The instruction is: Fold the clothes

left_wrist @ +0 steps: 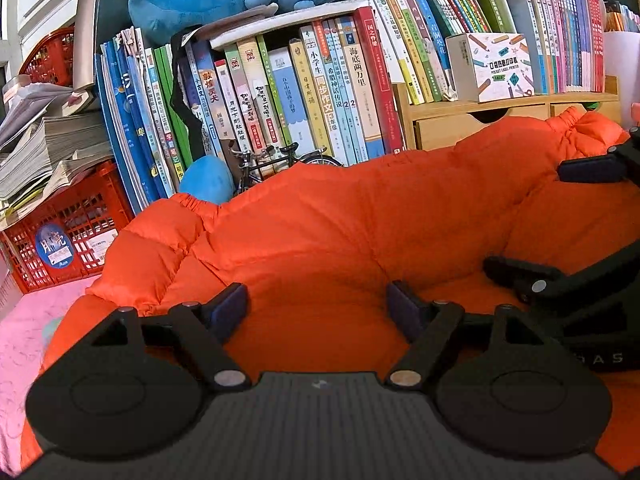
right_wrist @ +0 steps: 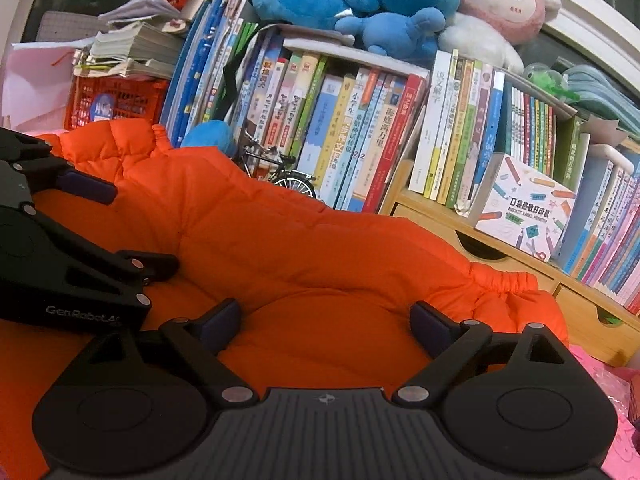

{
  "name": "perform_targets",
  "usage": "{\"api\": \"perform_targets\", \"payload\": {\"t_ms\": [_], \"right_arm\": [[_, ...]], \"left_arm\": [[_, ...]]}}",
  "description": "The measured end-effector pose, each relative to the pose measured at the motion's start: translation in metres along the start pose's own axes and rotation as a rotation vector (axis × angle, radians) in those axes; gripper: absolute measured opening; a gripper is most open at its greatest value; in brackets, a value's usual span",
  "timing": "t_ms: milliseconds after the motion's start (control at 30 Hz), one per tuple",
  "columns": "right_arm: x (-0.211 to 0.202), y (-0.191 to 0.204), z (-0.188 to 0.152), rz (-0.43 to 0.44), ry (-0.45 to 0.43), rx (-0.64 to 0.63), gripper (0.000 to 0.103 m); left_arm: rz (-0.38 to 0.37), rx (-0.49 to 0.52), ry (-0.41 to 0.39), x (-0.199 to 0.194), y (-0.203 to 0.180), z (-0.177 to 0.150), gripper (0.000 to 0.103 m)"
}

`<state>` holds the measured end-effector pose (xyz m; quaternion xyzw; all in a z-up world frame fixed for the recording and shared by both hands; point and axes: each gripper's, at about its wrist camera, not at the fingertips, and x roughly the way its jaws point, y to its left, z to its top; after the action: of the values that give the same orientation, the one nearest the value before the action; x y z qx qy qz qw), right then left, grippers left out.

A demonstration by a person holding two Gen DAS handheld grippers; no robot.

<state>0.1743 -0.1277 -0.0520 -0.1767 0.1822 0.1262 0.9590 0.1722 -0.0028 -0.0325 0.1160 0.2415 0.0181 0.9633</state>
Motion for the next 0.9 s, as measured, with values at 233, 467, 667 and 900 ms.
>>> {"api": "perform_targets", "payload": {"t_ms": [233,467,667,900], "right_arm": [[-0.0022,0.0013,0.0001,-0.045,-0.008,0.0,0.103],[-0.0042,0.0014,0.0007,-0.056,-0.015,-0.005,0.103],[-0.0032,0.0003,0.0016,-0.05,-0.002,0.006,0.103],[0.0001,-0.0003,0.0033,-0.046,0.029,0.007,0.103]], "left_arm": [[0.008,-0.008,-0.004,-0.0004,0.0012,-0.0001,0.082],[0.023,-0.009,-0.007,-0.0011,0.001,0.0,0.085],[0.041,-0.015,-0.001,-0.0003,0.0017,0.0004,0.091],[0.049,0.014,0.014,0.0053,0.0039,-0.0003,0.102]]}}
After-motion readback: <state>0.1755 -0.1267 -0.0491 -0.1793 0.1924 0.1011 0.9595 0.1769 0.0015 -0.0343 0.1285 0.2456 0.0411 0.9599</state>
